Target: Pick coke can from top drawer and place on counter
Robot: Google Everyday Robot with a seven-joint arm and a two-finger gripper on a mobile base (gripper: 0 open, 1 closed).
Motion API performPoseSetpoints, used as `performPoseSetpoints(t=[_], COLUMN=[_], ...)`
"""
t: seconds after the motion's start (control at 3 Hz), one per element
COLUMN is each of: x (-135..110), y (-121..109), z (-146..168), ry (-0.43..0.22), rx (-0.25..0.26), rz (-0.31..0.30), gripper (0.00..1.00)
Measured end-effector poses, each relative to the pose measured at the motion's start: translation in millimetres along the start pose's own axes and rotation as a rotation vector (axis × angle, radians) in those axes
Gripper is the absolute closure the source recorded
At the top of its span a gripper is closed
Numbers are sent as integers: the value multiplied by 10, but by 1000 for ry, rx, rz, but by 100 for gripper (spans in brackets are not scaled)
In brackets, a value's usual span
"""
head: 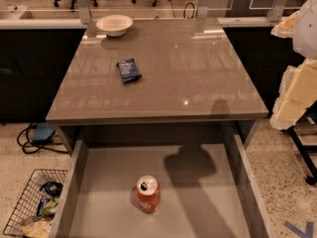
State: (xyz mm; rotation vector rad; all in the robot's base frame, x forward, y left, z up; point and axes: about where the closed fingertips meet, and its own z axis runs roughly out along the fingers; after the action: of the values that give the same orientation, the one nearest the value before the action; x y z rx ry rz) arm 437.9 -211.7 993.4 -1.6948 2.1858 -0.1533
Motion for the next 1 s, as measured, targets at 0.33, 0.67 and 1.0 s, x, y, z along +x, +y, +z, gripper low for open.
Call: performPoseSetpoints(t=[0.33, 0.67, 1.0], x=[0, 22, 334], y=[0, -1, 64], z=[0, 17, 285], ry=[0, -27, -116], rx=[0, -2, -27], rz=[0, 9, 53], gripper=[0, 0, 0])
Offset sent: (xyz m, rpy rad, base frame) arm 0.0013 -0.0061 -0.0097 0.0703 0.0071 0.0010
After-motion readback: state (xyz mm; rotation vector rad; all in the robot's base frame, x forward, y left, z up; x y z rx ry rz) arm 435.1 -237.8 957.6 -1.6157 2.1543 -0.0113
